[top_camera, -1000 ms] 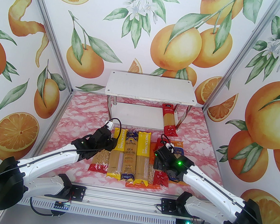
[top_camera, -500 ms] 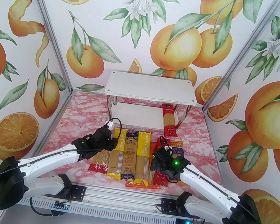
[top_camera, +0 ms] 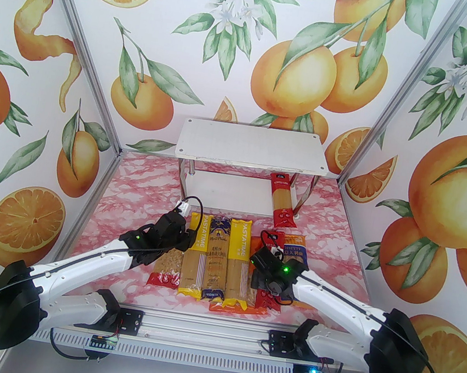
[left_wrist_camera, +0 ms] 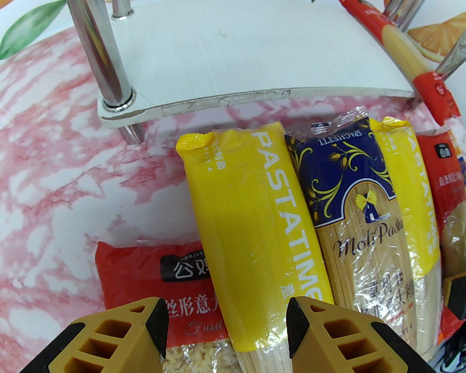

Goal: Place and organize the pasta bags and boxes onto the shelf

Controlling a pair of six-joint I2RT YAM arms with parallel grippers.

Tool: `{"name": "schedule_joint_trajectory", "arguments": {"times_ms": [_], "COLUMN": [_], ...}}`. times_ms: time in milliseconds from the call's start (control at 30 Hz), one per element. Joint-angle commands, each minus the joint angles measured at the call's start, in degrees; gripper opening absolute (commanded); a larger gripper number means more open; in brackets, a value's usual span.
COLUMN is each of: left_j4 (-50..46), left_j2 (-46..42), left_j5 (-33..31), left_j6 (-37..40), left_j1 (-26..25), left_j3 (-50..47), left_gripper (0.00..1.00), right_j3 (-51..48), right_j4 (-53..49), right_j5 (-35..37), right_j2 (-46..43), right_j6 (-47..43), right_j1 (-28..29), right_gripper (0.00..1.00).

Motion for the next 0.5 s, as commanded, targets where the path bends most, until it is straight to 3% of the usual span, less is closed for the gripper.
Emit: {"name": "schedule_joint_trajectory", "arguments": {"times_ms": [0,467], "left_j4": [2.0,1.8], "left_j2": [-0.7,-3.3], "left_j5": [-0.5,-0.8], "left_j6": [0.3,0.6], "left_j1": [0.3,1.0], "left_j3": [-1.4,-2.4], "left_gripper": [0.58,0.58], "right_j3": [-0.8,1.1], "right_j4": [0.4,-3.7], "right_j5": [-1.7,-1.1], "right_j2": [0.1,-3.8], "right_j6": [0.6,-0.2], "right_j1": [0.5,0.5], "right_gripper": [0.70,0.20]}}
